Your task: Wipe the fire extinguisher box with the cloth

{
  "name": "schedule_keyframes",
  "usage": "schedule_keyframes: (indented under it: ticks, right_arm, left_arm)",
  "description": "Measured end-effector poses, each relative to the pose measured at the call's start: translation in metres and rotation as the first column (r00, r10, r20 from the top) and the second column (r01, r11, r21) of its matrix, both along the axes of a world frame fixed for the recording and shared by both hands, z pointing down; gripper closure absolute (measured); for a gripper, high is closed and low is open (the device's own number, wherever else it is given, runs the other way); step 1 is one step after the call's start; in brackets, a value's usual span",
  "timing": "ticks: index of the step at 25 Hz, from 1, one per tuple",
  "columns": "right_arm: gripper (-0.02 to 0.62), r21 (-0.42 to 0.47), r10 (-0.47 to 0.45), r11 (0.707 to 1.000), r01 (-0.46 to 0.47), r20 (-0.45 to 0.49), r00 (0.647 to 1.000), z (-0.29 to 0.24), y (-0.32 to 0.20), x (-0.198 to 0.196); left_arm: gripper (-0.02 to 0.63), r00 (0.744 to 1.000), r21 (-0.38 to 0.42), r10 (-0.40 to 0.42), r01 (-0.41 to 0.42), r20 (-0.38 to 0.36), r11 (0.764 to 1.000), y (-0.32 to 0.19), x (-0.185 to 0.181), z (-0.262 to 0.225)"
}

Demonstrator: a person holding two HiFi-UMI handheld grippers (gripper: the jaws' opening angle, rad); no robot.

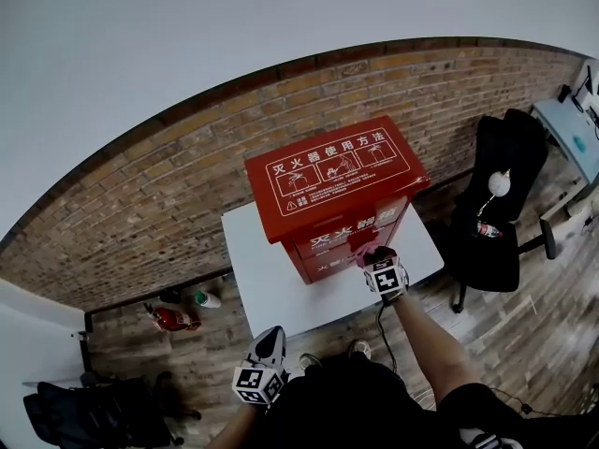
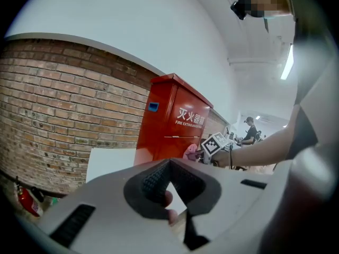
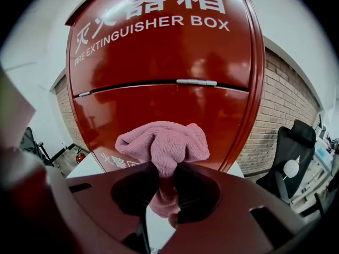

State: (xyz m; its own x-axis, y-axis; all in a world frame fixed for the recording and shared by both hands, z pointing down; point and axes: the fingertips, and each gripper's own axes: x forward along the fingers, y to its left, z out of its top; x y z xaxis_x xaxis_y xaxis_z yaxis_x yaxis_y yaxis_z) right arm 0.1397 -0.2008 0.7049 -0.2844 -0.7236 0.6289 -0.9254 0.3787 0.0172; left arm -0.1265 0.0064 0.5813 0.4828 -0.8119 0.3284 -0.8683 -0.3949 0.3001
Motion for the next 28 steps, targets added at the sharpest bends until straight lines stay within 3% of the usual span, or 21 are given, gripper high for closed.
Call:
schedule_keyframes:
  ticks: [9, 28]
  right_arm:
    - [0.505, -0.019, 0.012, 1.0, -0.012, -0.004, 1.0, -0.017, 0.003, 0.001]
    - [0.505, 0.037, 0.014, 0.999, -0.014, 0.016, 1.0, -0.069, 0.003, -0.005]
  left_arm:
    - [0.589, 1.0, 0.018, 0.014, -0.014, -0.016, 1.0, -0.009, 0.006, -0.002]
    - [0.589, 0.996, 0.042, 0.08, -0.078, -0.033, 0.996, -0.022, 0.022, -0.008]
